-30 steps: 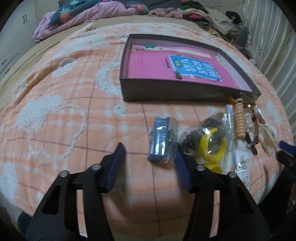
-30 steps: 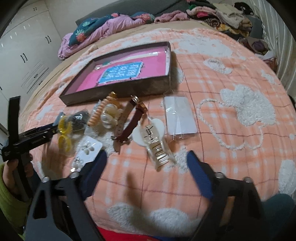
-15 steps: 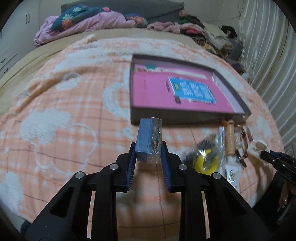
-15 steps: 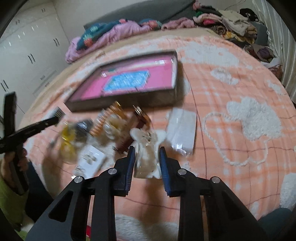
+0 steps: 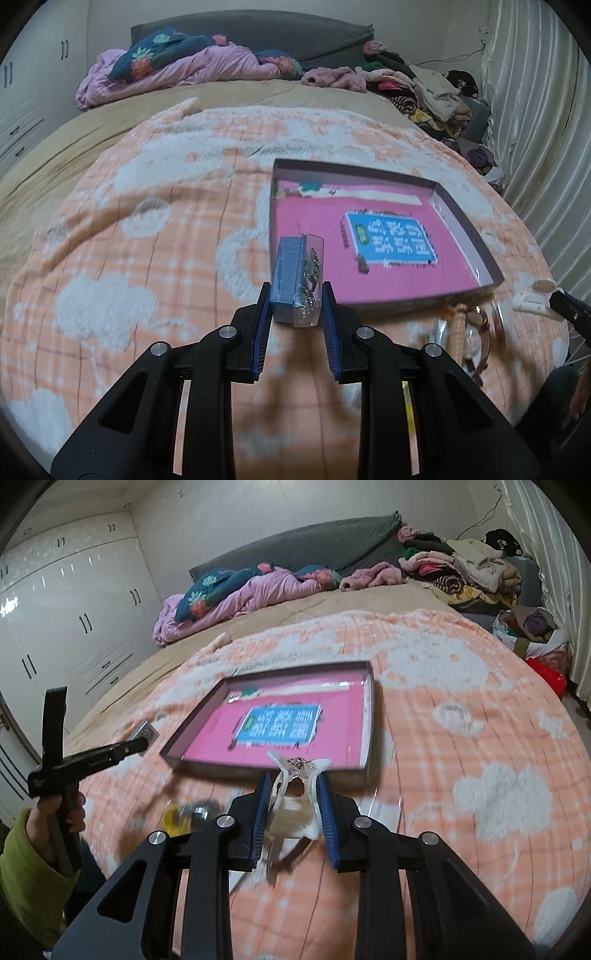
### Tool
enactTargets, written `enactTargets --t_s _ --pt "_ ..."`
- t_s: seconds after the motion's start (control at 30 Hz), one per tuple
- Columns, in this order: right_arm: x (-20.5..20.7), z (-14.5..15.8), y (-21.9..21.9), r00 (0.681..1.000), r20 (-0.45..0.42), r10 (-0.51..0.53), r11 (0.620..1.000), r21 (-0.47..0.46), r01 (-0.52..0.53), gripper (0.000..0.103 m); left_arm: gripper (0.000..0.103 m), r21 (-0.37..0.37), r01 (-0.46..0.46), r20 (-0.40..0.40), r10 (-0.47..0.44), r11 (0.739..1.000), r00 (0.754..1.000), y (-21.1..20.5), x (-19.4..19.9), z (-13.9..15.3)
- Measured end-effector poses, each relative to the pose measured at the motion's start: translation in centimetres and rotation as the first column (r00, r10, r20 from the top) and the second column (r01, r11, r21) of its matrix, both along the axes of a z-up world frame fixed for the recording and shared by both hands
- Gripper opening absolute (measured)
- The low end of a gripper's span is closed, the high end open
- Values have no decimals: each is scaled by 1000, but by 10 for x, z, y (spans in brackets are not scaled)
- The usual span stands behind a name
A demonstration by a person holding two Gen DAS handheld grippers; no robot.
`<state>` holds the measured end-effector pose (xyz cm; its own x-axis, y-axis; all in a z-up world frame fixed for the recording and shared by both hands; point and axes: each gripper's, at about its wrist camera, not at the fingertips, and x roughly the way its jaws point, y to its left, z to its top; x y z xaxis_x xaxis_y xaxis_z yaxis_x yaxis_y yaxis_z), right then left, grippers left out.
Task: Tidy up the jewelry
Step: 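Put the blue comb in the pink box with left tool while right releases clip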
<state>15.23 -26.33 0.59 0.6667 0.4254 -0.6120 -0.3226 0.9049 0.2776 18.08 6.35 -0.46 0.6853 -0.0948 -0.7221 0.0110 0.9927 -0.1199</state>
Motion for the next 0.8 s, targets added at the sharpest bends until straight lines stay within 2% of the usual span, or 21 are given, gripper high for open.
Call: enactTargets --t_s 0.37,0.8 --pt "53 5 20 999 41 0 1000 -7 1 25 18 6 7 -47 -7 1000 999 -21 46 -20" --pt "109 -21 28 995 36 -95 995 -7 95 25 18 34 19 -85 -16 999 996 -35 73 -35"
